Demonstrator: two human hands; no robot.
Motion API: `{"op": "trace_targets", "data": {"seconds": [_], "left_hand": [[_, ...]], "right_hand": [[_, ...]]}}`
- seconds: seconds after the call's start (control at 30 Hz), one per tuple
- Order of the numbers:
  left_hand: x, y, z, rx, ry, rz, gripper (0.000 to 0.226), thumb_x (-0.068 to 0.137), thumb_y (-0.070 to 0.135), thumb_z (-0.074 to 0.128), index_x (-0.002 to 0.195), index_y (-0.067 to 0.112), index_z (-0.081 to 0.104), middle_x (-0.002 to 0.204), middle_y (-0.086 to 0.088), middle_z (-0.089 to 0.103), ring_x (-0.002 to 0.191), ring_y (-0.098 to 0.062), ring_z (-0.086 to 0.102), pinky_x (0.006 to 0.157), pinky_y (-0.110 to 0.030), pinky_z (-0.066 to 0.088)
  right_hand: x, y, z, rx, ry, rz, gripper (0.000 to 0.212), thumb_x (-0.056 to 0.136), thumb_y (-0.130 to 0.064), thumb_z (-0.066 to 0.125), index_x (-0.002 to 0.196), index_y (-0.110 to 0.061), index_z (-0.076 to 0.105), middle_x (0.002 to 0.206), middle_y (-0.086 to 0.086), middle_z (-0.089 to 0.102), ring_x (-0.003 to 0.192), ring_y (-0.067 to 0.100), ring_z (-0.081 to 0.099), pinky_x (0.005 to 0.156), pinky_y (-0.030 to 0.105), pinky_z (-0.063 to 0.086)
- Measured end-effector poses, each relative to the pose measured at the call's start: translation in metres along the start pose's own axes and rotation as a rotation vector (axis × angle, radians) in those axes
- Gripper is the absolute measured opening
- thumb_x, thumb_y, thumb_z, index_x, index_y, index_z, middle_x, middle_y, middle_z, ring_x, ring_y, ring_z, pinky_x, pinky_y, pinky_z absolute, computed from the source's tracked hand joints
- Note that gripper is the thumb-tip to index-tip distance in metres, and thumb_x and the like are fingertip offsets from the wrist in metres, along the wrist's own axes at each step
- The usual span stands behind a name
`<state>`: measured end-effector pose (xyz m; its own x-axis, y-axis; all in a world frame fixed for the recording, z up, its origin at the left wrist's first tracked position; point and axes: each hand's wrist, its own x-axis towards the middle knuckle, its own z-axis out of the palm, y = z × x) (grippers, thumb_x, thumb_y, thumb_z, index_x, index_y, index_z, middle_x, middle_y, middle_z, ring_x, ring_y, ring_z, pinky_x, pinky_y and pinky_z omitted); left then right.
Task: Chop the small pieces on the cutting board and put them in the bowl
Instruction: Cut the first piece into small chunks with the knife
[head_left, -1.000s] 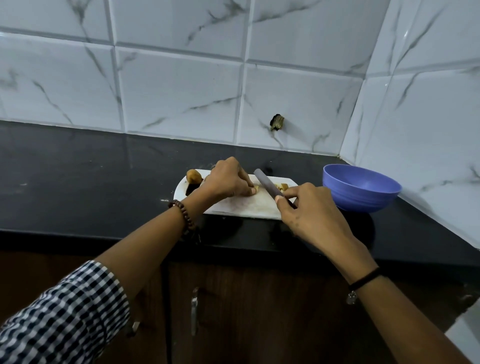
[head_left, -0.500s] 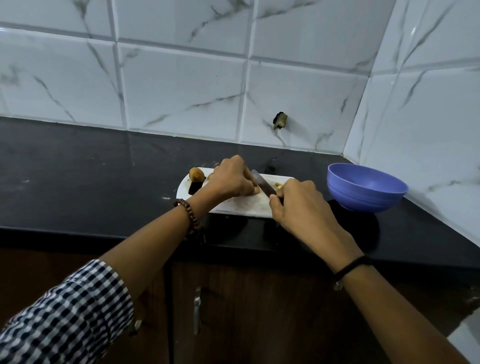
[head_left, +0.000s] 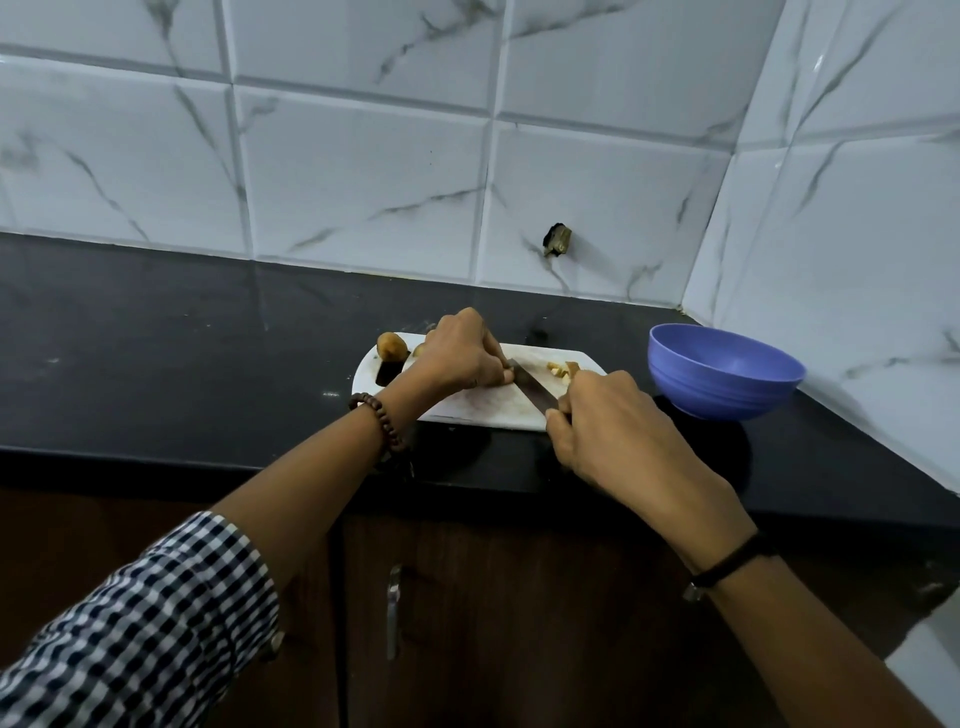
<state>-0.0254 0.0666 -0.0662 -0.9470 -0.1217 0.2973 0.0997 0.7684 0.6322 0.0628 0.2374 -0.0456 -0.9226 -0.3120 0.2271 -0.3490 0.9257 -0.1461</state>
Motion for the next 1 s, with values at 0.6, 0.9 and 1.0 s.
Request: {"op": "trace_targets", "data": {"seconds": [0.6, 0.9, 1.0], "left_hand": [[-0.008, -0.001, -0.001, 0.032, -0.009, -0.001, 0.012, 0.077, 0.019, 0.078, 0.088, 0.018, 0.081, 0.093, -0.001, 0.075, 0.099, -0.019, 0.063, 0.089, -0.039, 0.056], [-0.009, 0.0, -0.005, -0.002, -0.002, -0.002, 0.012, 0.076, 0.013, 0.075, 0.087, 0.014, 0.081, 0.078, 0.0, 0.073, 0.085, -0.016, 0.065, 0.073, -0.03, 0.056], [-0.009, -0.001, -0.004, -0.003, -0.009, 0.006, 0.012, 0.074, 0.013, 0.074, 0.085, 0.013, 0.081, 0.078, 0.0, 0.074, 0.083, -0.016, 0.066, 0.071, -0.031, 0.058]], "right_hand": [[-0.009, 0.024, -0.013, 0.114, 0.157, -0.017, 0.03, 0.098, -0.036, 0.052, 0.11, -0.017, 0.072, 0.067, 0.001, 0.054, 0.054, 0.011, 0.048, 0.044, 0.023, 0.027], [0.017, 0.016, 0.018, 0.148, 0.227, -0.037, 0.031, 0.097, -0.038, 0.052, 0.103, -0.016, 0.072, 0.068, 0.002, 0.05, 0.058, 0.019, 0.049, 0.047, 0.025, 0.028], [0.019, 0.013, 0.022, 0.14, 0.209, -0.03, 0.031, 0.096, -0.037, 0.052, 0.092, -0.013, 0.071, 0.068, 0.0, 0.047, 0.063, 0.022, 0.048, 0.057, 0.027, 0.037]]}}
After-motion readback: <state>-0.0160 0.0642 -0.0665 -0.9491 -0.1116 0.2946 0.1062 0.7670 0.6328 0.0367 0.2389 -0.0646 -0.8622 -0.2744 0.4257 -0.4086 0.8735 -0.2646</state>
